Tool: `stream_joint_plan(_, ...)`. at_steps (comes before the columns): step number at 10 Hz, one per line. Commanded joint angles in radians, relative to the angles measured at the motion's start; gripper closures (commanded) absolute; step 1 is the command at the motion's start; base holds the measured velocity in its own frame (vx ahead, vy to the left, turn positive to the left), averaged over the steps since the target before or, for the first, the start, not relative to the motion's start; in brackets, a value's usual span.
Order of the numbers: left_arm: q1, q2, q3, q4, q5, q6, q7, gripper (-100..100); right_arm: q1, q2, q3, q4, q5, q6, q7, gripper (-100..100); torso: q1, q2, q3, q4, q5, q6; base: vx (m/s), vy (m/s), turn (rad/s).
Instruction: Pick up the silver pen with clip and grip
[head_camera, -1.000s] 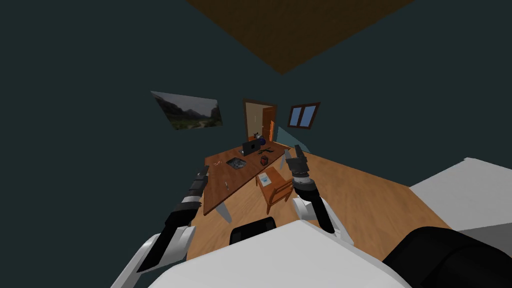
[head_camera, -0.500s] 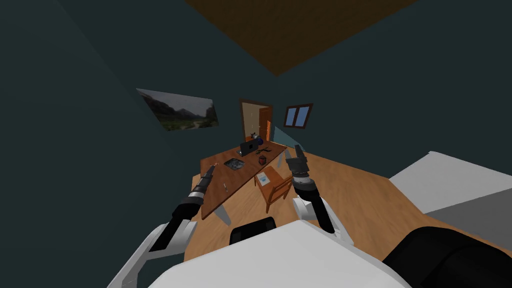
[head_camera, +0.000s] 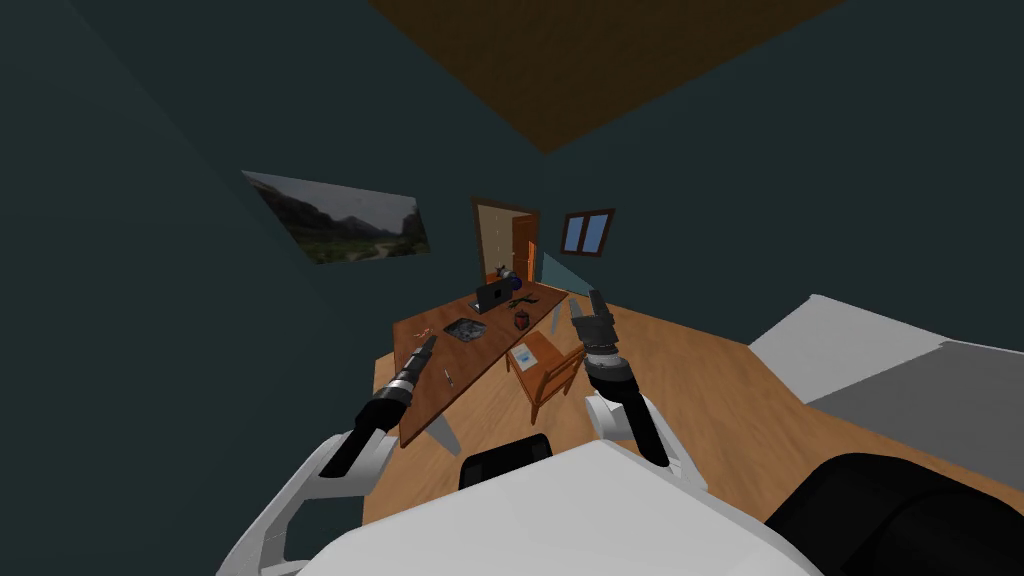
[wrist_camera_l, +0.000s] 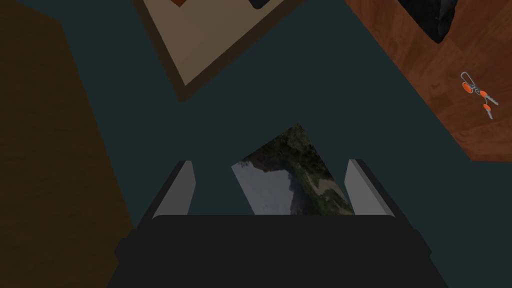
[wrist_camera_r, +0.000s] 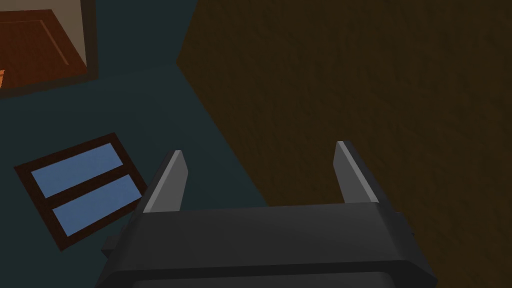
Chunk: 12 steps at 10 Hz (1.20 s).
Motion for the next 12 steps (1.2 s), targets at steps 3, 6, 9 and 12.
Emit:
stream_joint_plan(3,-0.037,0.062,-0.041,0.039,0.009,0.1,-0.01,-100,0.0,0.0,0.0,0.0,0.0,0.0,0.0,0,0.0,0.0,0.0,0.0,0.0,-0.001,0.006,0.025,-0.133)
stream_joint_plan(6,-0.062,0.111,-0.077,0.076,0.021,0.176,-0.004,-100,0.0,0.0,0.0,0.0,0.0,0.0,0.0,0,-0.001,0.0,0.0,0.0,0.0,0.0,0.006,0.014,-0.141)
stream_joint_plan(9,-0.082,0.16,-0.116,0.115,0.038,0.255,0.015,-100,0.0,0.0,0.0,0.0,0.0,0.0,0.0,0,-0.001,-0.001,0.0,0.0,0.0,0.0,0.015,0.01,-0.151)
stream_joint_plan(12,-0.089,0.184,-0.137,0.136,0.048,0.309,0.028,-100,0.0,0.0,0.0,0.0,0.0,0.0,0.0,0,-0.002,-0.001,-0.001,0.0,0.0,0.0,0.017,0.0,-0.089)
